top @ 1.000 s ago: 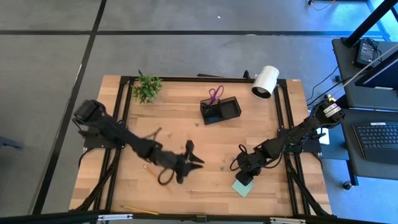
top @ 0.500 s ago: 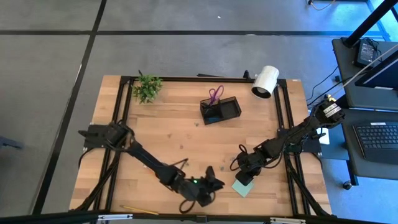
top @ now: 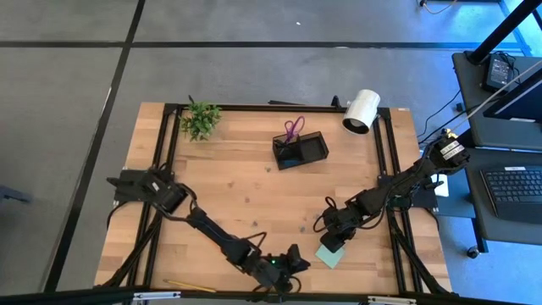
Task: Pick and place office supplies into organizer
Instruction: Put the light blue sticky note into the black desk organizer
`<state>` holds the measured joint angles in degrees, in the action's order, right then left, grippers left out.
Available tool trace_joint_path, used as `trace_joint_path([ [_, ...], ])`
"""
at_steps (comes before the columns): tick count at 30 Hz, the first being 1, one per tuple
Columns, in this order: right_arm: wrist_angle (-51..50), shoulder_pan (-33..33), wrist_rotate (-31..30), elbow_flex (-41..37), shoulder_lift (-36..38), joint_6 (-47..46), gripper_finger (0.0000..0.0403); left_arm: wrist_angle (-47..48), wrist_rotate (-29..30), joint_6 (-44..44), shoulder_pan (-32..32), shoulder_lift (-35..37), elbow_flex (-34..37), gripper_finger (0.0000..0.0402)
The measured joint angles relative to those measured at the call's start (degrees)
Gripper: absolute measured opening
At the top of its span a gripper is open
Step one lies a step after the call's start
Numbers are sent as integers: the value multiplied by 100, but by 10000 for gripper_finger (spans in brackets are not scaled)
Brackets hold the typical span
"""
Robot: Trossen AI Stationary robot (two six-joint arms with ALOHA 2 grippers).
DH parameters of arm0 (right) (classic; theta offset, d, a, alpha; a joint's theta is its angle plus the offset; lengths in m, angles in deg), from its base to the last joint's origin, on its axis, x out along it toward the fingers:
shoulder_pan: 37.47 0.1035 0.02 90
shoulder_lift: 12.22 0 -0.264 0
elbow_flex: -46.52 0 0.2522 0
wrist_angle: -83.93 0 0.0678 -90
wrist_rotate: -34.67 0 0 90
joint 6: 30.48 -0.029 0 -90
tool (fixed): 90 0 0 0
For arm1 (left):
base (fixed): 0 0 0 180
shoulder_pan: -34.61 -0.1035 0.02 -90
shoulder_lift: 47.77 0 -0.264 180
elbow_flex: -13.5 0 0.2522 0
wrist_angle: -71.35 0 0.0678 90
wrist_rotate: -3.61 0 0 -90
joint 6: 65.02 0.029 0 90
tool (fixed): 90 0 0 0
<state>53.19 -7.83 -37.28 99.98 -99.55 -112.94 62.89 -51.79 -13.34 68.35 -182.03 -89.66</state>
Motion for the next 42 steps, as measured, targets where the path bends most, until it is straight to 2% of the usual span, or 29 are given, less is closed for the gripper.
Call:
trace_joint_path([
  [7, 57, -1, 2, 0, 1, 0, 136, -24, -28, -396, -213, -245, -106, 86],
  [11, 68, -1, 2, 0, -1, 0, 136, 214, -413, -566, -390, -299, -358, 86],
  [16, 95, -1, 2, 0, -1, 0, 136, 1230, -1079, -1165, -571, -299, -794, 86],
  [24, 94, -1, 4, 0, 0, 4, 136, 1349, -1713, -1371, -649, -299, -831, 86],
  [30, 94, -1, 4, 0, 1, 0, 136, 1403, -1768, -1608, -751, -299, -867, 86],
  [38, 234, 5, -20, -2, -10, -127, 136, 1674, -1857, -1741, -841, -670, -1433, 86],
  [42, 240, 20, 23, -2, -15, -106, 136, 1737, -1531, -1532, -756, -908, -1688, 86],
])
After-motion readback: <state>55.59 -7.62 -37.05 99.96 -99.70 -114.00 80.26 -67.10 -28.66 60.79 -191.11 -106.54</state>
